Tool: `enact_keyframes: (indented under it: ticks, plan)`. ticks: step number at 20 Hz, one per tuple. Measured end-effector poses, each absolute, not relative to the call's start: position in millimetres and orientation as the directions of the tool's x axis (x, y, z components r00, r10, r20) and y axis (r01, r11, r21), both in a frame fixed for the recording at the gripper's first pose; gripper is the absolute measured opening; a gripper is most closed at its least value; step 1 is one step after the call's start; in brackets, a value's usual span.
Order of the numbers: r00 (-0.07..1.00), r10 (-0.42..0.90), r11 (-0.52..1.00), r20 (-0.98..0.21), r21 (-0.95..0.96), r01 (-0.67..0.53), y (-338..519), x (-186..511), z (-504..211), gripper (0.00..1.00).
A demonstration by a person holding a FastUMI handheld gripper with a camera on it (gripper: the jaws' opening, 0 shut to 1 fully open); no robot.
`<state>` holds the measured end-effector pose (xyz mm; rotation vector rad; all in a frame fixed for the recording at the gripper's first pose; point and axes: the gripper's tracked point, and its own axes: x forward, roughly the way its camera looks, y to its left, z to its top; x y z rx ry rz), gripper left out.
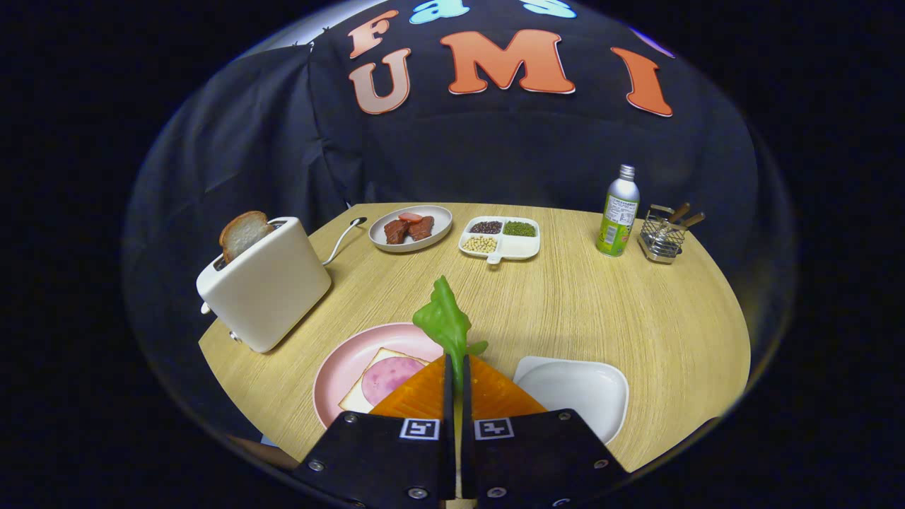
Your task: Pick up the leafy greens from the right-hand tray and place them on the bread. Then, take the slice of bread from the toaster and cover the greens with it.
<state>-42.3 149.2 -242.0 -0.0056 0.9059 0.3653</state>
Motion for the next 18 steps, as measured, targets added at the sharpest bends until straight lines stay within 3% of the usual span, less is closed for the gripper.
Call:
enact_keyframes:
  ticks: [10,16,18]
  plan:
    - [0.452,0.376,0.905,-0.809,0.217,-0.365,201,-67,-273,0.07]
    - [0.435,0.367,0.907,-0.822,0.211,-0.365,204,-70,-278,0.22]
    - [0.442,0.363,0.904,-0.82,0.196,-0.379,210,-71,-274,0.32]
